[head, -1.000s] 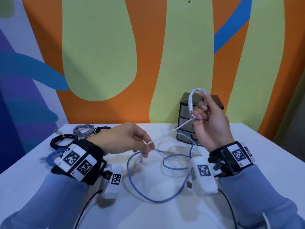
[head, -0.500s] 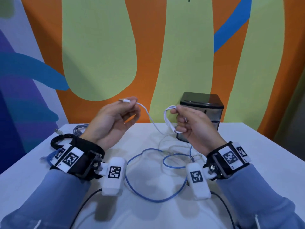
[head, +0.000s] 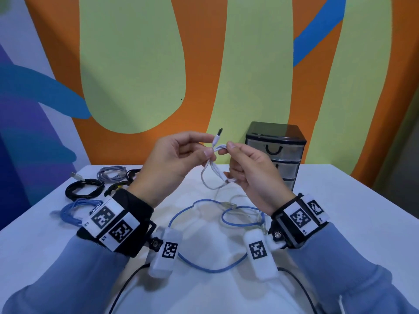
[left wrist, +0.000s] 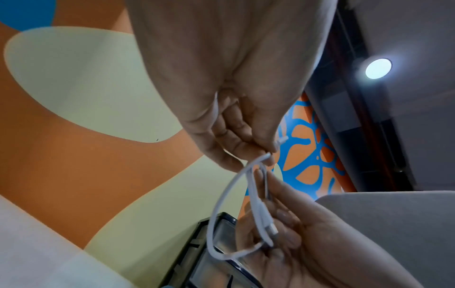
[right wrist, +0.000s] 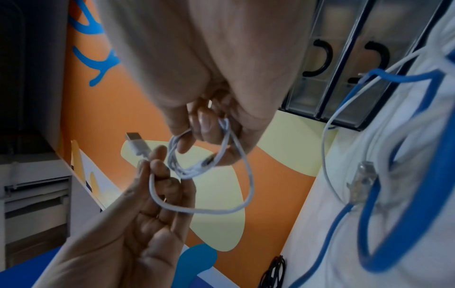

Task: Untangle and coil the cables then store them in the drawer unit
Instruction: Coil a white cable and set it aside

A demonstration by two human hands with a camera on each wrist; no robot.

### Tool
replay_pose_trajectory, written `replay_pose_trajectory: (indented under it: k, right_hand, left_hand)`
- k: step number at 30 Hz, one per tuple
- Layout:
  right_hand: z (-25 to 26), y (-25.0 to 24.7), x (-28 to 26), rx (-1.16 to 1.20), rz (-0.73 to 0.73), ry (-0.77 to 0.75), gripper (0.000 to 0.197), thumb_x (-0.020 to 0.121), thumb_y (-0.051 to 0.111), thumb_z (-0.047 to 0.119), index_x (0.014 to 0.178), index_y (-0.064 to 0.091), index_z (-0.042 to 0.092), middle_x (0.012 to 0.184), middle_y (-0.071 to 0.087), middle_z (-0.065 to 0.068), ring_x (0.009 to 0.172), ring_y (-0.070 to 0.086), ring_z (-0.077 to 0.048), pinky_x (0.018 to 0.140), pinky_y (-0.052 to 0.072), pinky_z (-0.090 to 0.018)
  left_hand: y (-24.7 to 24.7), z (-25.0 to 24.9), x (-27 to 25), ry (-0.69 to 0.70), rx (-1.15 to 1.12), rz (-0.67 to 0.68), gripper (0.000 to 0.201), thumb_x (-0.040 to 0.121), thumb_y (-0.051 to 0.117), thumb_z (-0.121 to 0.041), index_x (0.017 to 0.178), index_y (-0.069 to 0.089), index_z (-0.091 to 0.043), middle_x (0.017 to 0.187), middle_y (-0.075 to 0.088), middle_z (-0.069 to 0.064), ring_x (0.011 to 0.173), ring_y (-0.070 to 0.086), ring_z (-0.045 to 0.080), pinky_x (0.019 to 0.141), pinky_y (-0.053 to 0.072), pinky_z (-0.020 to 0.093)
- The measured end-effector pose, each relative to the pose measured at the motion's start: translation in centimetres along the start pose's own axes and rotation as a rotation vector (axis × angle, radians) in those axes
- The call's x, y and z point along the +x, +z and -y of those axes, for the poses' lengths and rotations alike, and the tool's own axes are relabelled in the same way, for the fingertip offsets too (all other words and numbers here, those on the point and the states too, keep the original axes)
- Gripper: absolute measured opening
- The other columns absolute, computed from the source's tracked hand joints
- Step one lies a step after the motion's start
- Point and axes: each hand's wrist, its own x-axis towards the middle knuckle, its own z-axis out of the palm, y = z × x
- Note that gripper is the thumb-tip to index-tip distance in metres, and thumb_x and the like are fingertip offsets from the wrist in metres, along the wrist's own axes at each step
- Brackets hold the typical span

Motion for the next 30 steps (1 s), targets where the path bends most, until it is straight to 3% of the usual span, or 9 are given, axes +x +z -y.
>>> replay_pose_trajectory:
  k: [4, 7, 11, 14, 18, 21, 24, 27, 30]
  right_hand:
    - [0.2, 0.0, 0.1, 0.05, -0.121, -0.035, 0.027, 0.106, 0.059, 0.028, 0.099, 0.076, 0.008, 0.065, 0.024, 0.001, 0.06, 0.028, -0.015, 0.057, 0.044, -0.019]
    - [0.1, 0.1, 0.0, 0.069, -0.159, -0.094, 0.027, 0.106, 0.06, 0.028, 0.099, 0.077, 0.009, 0.067, 0.025, -0.006, 0.062, 0.03, -0.015, 0.057, 0.043, -0.021]
    - [-0.2, 0.4, -0.2, -0.056, -0.092, -0.158, 0.025, 0.107, 0.058, 0.022, 0.105, 0.076, 0.004, 0.062, 0.06, 0.015, 0.057, 0.043, -0.006, 0.058, 0.041, -0.019]
    - [-0.1, 0.5, -0.4, -0.125, -0.064, -0.198, 0.021, 0.105, 0.063, 0.023, 0.102, 0.078, 0.009, 0.082, 0.074, 0.008, 0.062, 0.05, -0.008, 0.058, 0.042, -0.018]
    - [-0.2, 0.4, -0.5, -0.175, -0.073, -0.226, 0.02, 0.103, 0.065, 0.027, 0.102, 0.081, 0.015, 0.087, 0.075, -0.004, 0.065, 0.048, -0.019, 0.06, 0.043, -0.018]
    - [-0.5, 0.5, -0.5, -0.189, -0.039, -0.264, 0.018, 0.102, 0.067, 0.025, 0.101, 0.082, 0.015, 0.097, 0.078, -0.013, 0.068, 0.05, -0.017, 0.064, 0.047, -0.024]
    - [-0.8, 0.4, -0.4, -0.183, -0.028, -0.235, 0.018, 0.102, 0.068, 0.025, 0.101, 0.083, 0.015, 0.087, 0.078, -0.002, 0.065, 0.051, -0.012, 0.064, 0.046, -0.025]
    - [-1.0, 0.4, -0.3, -0.112, 0.0, -0.168, 0.019, 0.101, 0.068, 0.025, 0.093, 0.084, 0.019, 0.074, 0.066, 0.005, 0.06, 0.046, -0.01, 0.063, 0.043, -0.028]
    - [-1.1, 0.4, -0.2, -0.044, 0.005, -0.111, 0.022, 0.101, 0.067, 0.025, 0.094, 0.082, 0.011, 0.066, 0.049, 0.001, 0.057, 0.041, -0.012, 0.061, 0.041, -0.028]
  left_hand:
    - [0.2, -0.1, -0.3, -0.059, 0.11, 0.042, 0.011, 0.092, 0.078, -0.004, 0.101, 0.074, 0.0, 0.088, 0.08, 0.019, 0.08, 0.069, 0.028, 0.078, 0.057, 0.029]
    - [0.5, 0.1, -0.3, -0.152, 0.144, 0.053, 0.018, 0.091, 0.08, -0.003, 0.106, 0.07, 0.0, 0.081, 0.078, 0.02, 0.077, 0.071, 0.03, 0.076, 0.06, 0.033]
    - [1.3, 0.8, -0.2, -0.168, 0.193, -0.069, 0.039, 0.09, 0.078, -0.001, 0.126, 0.067, -0.012, 0.078, 0.076, 0.013, 0.072, 0.075, 0.025, 0.08, 0.063, 0.038]
    - [1.4, 1.4, -0.1, -0.152, 0.286, -0.116, 0.035, 0.087, 0.076, -0.011, 0.122, 0.074, -0.017, 0.081, 0.074, -0.002, 0.075, 0.079, 0.025, 0.091, 0.063, 0.048]
    - [1.7, 1.1, -0.3, -0.247, 0.223, -0.092, 0.013, 0.093, 0.072, -0.012, 0.091, 0.082, -0.005, 0.086, 0.076, 0.01, 0.067, 0.072, 0.019, 0.08, 0.063, 0.036]
    - [1.6, 0.7, -0.4, -0.365, 0.072, -0.027, 0.019, 0.097, 0.071, -0.013, 0.097, 0.081, 0.003, 0.099, 0.08, 0.013, 0.07, 0.068, 0.021, 0.086, 0.063, 0.034]
    - [1.2, 1.0, -0.1, -0.438, -0.047, -0.028, 0.025, 0.098, 0.072, -0.015, 0.107, 0.077, 0.008, 0.107, 0.073, 0.018, 0.07, 0.062, 0.021, 0.092, 0.062, 0.036]
    - [1.5, 1.4, -0.1, -0.415, -0.009, 0.003, 0.028, 0.102, 0.068, -0.019, 0.113, 0.074, 0.006, 0.097, 0.068, 0.01, 0.082, 0.055, 0.02, 0.08, 0.055, 0.031]
    - [1.6, 1.4, -0.2, -0.433, -0.026, 0.031, 0.026, 0.104, 0.063, -0.02, 0.112, 0.077, 0.001, 0.095, 0.072, 0.004, 0.09, 0.059, 0.017, 0.081, 0.048, 0.031]
